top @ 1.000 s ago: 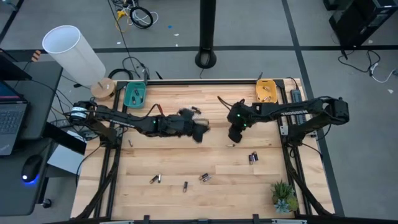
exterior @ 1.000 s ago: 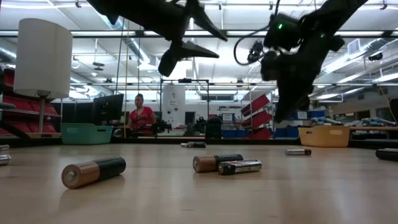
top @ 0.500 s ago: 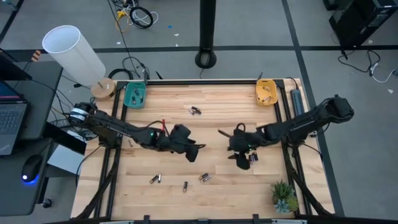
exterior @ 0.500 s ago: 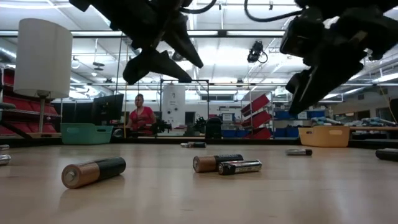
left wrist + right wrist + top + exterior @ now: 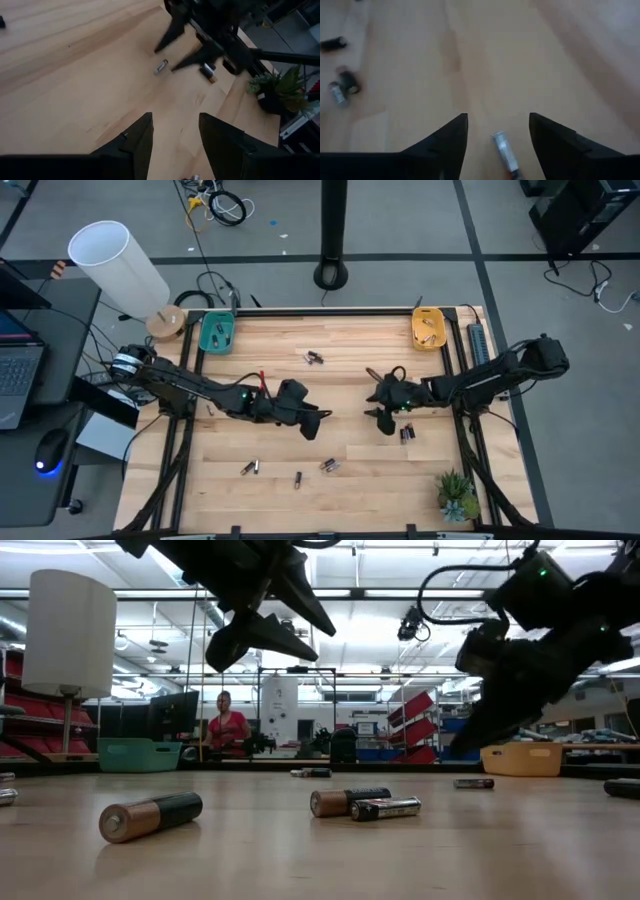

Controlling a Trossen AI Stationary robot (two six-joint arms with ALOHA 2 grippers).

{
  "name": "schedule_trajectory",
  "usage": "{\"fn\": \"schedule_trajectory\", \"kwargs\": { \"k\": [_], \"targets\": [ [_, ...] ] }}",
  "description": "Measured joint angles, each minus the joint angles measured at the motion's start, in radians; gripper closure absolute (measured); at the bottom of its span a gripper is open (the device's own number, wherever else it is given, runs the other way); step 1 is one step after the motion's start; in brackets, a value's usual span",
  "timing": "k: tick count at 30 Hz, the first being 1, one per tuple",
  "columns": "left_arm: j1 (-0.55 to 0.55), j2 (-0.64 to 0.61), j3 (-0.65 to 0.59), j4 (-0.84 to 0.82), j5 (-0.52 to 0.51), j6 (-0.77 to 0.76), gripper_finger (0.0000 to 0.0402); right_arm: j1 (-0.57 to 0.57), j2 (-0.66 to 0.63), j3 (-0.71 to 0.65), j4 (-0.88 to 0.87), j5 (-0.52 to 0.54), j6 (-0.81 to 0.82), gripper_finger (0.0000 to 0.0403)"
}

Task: Sort batteries
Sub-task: Put the silver battery into the yellow bin

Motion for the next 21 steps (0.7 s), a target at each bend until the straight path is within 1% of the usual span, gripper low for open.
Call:
{"fn": "schedule_trajectory", "kwargs": {
  "k": [4,6,13,16,21],
  "targets": [
    [0.002,0.0,0.0,-0.001,0.008,0.004,0.0229,-0.025,0.0,-0.022,0.022,-0.004,-0.054,0.0196],
    [0.003,0.0,0.0,-0.002,0.008,0.005,0.0229,-0.032,0.0,-0.029,0.062,-0.007,-0.069,0.0198],
    [0.003,0.0,0.0,-0.016,0.008,0.012,0.0229,-0.042,0.004,-0.043,0.094,-0.019,-0.072,0.0208],
    [0.003,0.0,0.0,-0.016,0.003,0.013,0.0229,-0.043,0.041,-0.044,0.12,-0.022,-0.082,0.0213],
    [0.003,0.0,0.0,-0.016,-0.01,0.01,0.0229,-0.043,0.146,-0.044,0.218,-0.027,-0.069,0.0219]
  ]
}}
